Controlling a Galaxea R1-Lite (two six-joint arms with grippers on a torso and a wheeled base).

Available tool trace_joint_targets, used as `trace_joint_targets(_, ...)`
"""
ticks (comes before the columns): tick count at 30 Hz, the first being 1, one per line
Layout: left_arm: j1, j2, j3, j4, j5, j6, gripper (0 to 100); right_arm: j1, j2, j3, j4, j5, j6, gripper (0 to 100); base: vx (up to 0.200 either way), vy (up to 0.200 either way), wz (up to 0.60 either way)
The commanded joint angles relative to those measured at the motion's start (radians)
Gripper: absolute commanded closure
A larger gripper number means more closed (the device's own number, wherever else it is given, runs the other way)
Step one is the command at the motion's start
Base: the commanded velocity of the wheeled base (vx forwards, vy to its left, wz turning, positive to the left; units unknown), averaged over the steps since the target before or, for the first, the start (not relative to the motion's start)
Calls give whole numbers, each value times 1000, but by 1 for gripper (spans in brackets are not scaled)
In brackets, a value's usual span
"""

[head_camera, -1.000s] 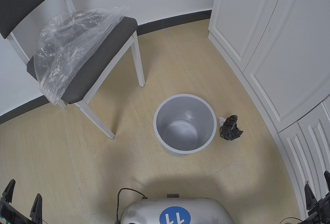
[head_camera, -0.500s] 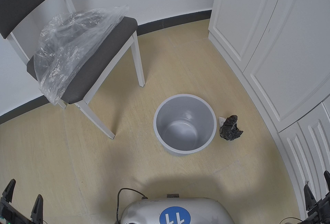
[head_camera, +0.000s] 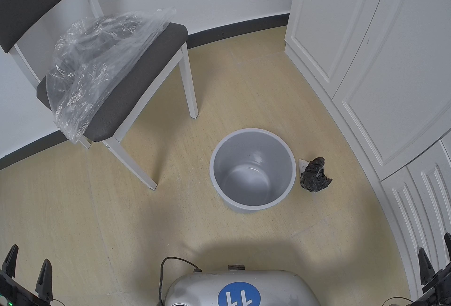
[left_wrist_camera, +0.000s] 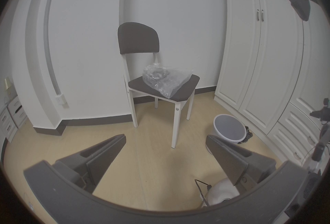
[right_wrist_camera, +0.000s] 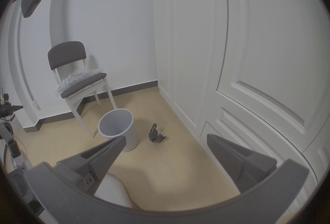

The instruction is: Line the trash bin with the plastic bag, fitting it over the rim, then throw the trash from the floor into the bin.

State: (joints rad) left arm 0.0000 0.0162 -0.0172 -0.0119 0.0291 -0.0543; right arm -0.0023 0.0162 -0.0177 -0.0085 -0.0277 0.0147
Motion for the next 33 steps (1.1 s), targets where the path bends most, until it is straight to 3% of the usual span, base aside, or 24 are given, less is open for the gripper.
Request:
trace_joint_targets(1,0,-16,8,-43,-5,42,0,-1,-16,18,-1,23,-50,0,0,0,0)
trace_joint_targets(5,-2,-15,-69,-214,-64,119,0,-1,-16,18,-2,37,-61,0,0,0,0)
trace_joint_targets(11,-2,-16,-90,-149,-69,106,0,1,-16,-1,-21,37,-30,0,0,0,0)
trace_joint_targets(13,-2,-16,-89,-137,-69,99,0,5,-5,-108,-73,49,36,0,0,0,0)
trace_joint_targets(15,-2,-16,-84,-122,-69,97,0,7,39,-196,-45,51,50,0,0,0,0)
trace_joint_targets(19,-2,-12,-99,-72,-74,99,0,4,119,-205,-28,61,-28,0,0,0,0)
trace_joint_targets(24,-44,107,-115,7,-67,93,0,16,238,-143,-31,68,-25,0,0,0,0)
trace_joint_targets(26,-57,156,-124,4,-67,91,0,24,323,-117,-67,68,-22,0,0,0,0)
trace_joint_targets(30,-61,315,-248,4,-77,97,0,27,530,-133,-347,64,-24,0,0,0,0)
trace_joint_targets(33,-61,432,-348,4,-77,99,0,25,673,-162,-473,54,-51,0,0,0,0)
